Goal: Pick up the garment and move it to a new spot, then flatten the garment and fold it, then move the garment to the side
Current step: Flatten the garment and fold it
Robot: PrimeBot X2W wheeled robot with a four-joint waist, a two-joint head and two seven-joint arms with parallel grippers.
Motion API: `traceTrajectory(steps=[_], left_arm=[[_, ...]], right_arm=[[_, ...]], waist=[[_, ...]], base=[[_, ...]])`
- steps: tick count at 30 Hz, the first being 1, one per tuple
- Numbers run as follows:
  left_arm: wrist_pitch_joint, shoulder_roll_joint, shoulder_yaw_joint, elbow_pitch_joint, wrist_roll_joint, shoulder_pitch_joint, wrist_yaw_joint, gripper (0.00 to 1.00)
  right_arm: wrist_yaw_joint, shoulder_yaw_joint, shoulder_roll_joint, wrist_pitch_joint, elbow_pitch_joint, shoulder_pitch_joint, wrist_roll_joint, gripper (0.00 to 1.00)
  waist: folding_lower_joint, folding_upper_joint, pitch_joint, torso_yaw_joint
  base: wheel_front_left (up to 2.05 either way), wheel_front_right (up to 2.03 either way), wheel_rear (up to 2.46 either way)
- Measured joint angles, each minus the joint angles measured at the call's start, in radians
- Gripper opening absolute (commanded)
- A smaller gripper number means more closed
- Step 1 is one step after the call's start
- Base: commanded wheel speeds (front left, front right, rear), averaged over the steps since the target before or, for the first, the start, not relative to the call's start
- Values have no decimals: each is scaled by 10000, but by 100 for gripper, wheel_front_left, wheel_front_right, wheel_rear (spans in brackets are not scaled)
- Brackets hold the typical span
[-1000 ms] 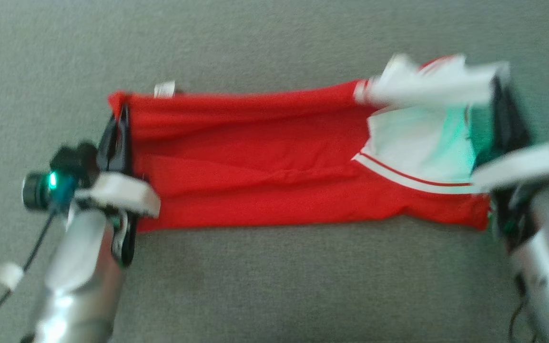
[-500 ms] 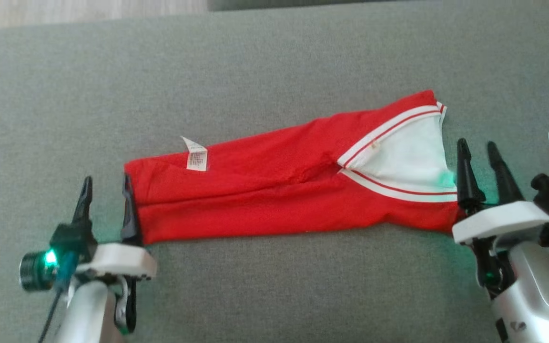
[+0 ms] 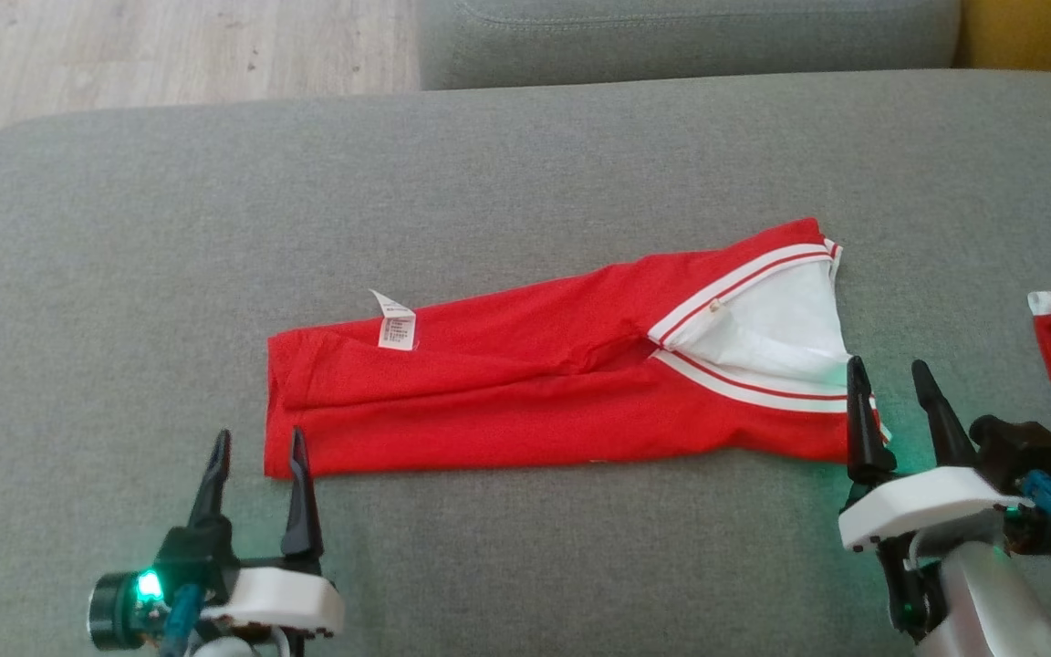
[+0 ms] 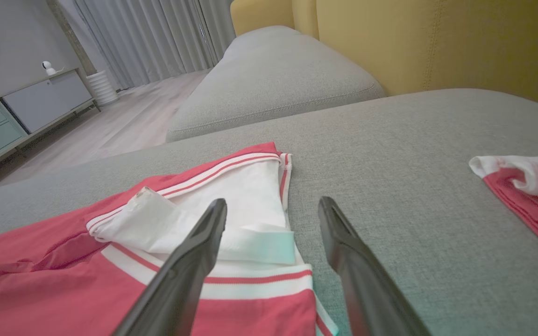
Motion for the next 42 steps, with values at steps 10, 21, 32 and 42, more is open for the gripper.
traceTrajectory(steps=[10, 21, 32, 42], left_arm=[[0, -12, -403, 2, -82, -5, -111, 100], [0, -17, -966, 140, -594, -399, 40, 100], [0, -17, -895, 180, -606, -401, 151, 100], [0, -17, -911, 196, -533, -525, -29, 100]], right_arm=[[0, -130, 59, 0, 951, -447, -566, 100], [0, -784, 36, 767, 3532, -2638, -1425, 100], [2, 410, 52, 297, 4399, -3351, -130, 0], [0, 629, 171, 29, 3981, -3213, 213, 0]], waist=[[2, 0, 307, 158], [2, 0, 1075, 488], [2, -1, 1202, -39], [2, -1, 1061, -1337]], base=[[0, 0, 0], [0, 0, 0], [0, 0, 0], [0, 0, 0]])
